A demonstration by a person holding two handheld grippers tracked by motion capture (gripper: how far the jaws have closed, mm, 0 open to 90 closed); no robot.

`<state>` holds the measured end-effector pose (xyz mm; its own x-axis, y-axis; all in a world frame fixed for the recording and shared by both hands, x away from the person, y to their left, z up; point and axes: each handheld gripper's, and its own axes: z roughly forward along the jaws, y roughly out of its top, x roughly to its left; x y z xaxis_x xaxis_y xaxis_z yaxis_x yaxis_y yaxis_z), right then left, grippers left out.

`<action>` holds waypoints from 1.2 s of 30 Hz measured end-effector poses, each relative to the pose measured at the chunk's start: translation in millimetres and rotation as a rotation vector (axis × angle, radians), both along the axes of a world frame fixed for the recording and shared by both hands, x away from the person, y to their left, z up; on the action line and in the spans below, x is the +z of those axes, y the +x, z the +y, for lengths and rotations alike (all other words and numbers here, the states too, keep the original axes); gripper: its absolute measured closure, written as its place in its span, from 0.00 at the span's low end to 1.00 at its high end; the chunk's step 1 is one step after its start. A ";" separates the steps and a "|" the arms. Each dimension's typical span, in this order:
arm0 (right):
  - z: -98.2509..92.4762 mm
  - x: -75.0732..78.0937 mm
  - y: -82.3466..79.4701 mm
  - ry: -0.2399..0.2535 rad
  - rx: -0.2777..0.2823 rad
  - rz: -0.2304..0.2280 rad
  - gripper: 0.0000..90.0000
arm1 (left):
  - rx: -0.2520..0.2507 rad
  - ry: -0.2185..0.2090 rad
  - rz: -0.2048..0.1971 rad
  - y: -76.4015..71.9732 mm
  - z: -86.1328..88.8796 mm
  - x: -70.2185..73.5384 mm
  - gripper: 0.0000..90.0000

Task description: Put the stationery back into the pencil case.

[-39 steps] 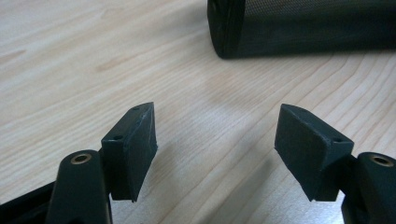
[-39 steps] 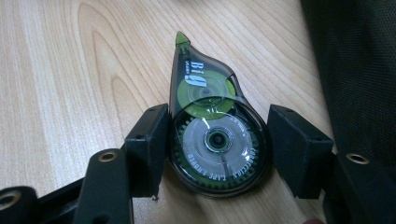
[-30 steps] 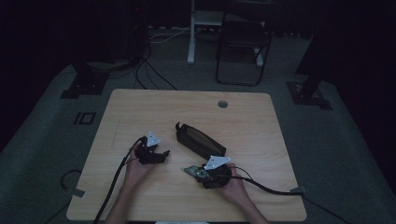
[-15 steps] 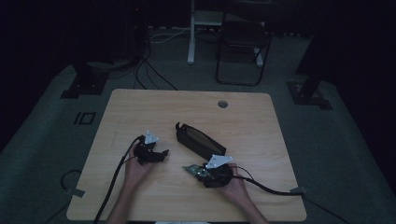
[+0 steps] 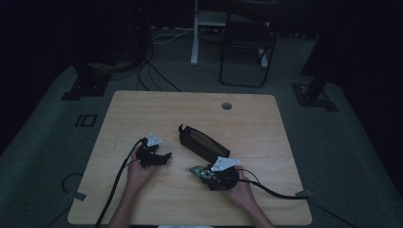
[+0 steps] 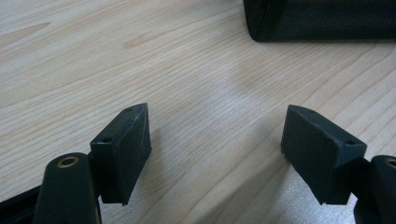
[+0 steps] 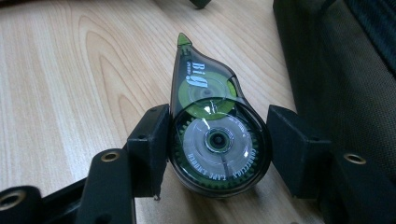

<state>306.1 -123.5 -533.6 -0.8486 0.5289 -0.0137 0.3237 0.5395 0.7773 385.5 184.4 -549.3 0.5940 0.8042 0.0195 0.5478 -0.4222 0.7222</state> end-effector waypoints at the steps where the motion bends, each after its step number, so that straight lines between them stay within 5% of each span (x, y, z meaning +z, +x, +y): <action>1: 0.0 1.5 -0.9 0.002 0.000 -0.004 0.46 | 0.000 0.000 0.000 0.0 0.0 0.0 0.27; 36: -4.6 27.7 -5.0 0.020 -0.011 -0.060 0.46 | 0.000 0.000 0.000 0.0 0.1 0.0 0.27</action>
<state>301.1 -128.1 -505.9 -0.8404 0.5393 -0.0539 0.2822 0.5205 0.8059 385.5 184.5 -549.3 0.5941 0.8041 0.0195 0.5479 -0.4223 0.7221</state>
